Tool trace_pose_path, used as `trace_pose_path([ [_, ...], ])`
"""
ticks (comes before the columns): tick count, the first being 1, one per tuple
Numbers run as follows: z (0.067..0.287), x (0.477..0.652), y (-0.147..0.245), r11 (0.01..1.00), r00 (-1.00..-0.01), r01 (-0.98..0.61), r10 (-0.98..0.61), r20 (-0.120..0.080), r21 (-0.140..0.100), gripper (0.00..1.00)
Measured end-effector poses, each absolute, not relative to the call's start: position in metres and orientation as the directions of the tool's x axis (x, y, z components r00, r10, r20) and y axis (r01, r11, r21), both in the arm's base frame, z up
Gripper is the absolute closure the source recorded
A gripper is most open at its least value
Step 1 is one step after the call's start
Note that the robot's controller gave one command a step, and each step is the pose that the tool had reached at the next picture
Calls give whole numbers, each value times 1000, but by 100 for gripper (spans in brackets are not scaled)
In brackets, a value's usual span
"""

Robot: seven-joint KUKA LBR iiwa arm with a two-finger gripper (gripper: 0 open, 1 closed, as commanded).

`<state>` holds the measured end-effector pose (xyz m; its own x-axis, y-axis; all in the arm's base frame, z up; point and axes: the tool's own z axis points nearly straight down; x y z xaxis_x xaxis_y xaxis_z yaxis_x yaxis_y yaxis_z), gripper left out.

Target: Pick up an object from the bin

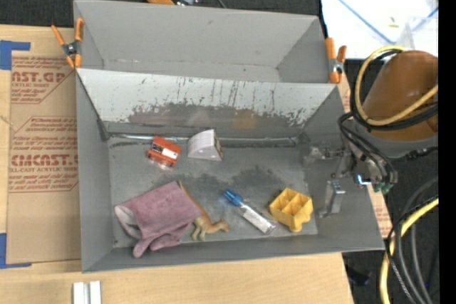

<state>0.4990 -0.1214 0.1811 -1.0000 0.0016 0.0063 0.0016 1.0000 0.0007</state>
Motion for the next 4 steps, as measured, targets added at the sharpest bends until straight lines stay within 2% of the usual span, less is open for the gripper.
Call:
trace_pose_path([
  [1, 186, 501, -121, 1000, -1000, 0, 0, -1, 0, 0],
  [2, 80, 489, -128, 984, -984, -177, -177, -2, -1, 0],
  [3, 152, 491, -122, 967, -967, -256, -256, -10, -5, 0],
  [4, 99, 480, -110, 757, -757, -653, -653, -5, -2, 0],
])
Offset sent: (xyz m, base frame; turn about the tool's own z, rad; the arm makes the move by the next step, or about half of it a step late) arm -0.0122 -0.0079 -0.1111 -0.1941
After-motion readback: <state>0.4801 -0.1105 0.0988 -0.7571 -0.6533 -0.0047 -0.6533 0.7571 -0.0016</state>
